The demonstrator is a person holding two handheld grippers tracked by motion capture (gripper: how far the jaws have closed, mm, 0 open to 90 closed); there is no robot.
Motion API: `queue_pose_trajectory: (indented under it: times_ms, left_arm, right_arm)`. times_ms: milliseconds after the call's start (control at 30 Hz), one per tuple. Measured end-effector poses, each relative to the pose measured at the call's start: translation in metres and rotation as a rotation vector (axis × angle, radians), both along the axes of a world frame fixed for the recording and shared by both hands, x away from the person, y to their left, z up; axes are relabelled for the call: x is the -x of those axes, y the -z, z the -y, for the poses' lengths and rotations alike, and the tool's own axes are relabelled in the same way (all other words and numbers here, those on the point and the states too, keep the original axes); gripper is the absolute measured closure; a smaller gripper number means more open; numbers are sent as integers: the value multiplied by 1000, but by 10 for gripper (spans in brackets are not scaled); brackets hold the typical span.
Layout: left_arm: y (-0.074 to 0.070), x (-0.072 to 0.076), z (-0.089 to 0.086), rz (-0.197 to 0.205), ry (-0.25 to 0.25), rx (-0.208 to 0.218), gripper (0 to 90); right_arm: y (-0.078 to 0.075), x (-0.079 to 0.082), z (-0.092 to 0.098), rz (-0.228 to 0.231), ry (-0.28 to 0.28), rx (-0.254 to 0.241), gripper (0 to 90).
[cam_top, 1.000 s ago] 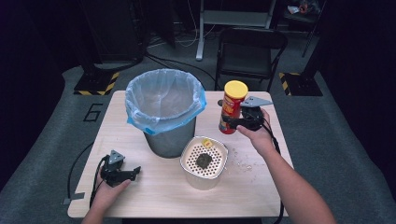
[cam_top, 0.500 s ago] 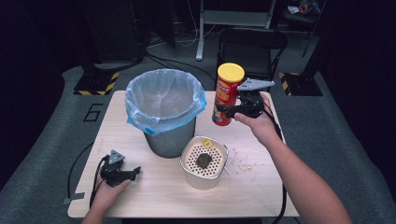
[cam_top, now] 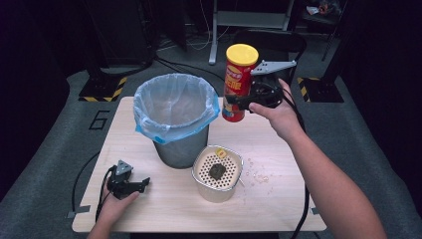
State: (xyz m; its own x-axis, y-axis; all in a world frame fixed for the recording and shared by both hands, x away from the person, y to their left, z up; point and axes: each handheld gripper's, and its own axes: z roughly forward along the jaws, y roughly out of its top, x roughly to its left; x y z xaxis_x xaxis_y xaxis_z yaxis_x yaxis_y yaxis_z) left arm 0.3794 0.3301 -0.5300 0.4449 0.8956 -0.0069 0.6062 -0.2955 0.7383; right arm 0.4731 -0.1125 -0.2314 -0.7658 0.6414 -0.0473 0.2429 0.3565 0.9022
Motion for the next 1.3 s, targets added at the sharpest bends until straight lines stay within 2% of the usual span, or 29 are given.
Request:
queue_pose_trajectory:
  times_ms: [267, 333, 500, 567, 667, 733, 800, 933, 1067, 1300]
  left_arm:
    - [0, 0, 0, -1, 4, -7, 130]
    - [0, 0, 1, -8, -3, 13, 130]
    - [0, 0, 1, -4, -3, 11, 130]
    - [0, 0, 0, 0, 0, 0, 129]
    - [0, 0, 0, 0, 0, 1, 129]
    - [0, 0, 1, 3, -6, 7, 129]
    - [0, 0, 0, 2, -5, 7, 130]
    - [0, 0, 0, -2, -2, 6, 130]
    - [0, 0, 0, -2, -2, 6, 129]
    - [0, 0, 0, -2, -2, 6, 130]
  right_arm:
    - [-19, 3, -8, 4, -21, -1, 235]
    - [-22, 3, -10, 8, -23, 6, 235]
    - [-32, 3, -16, 16, -36, 0, 235]
    - [-37, 2, -21, 15, -44, -10, 235]
    - [-41, 0, -35, 14, -59, 0, 235]
    - [-42, -1, -39, 23, -57, 7, 235]
    - [-43, -2, -48, 12, -79, -12, 234]
    - [-42, -5, -70, 8, -106, -20, 234]
    - [-39, -7, -85, 3, -124, -20, 234]
    - [-32, -12, -102, 0, -134, -4, 234]
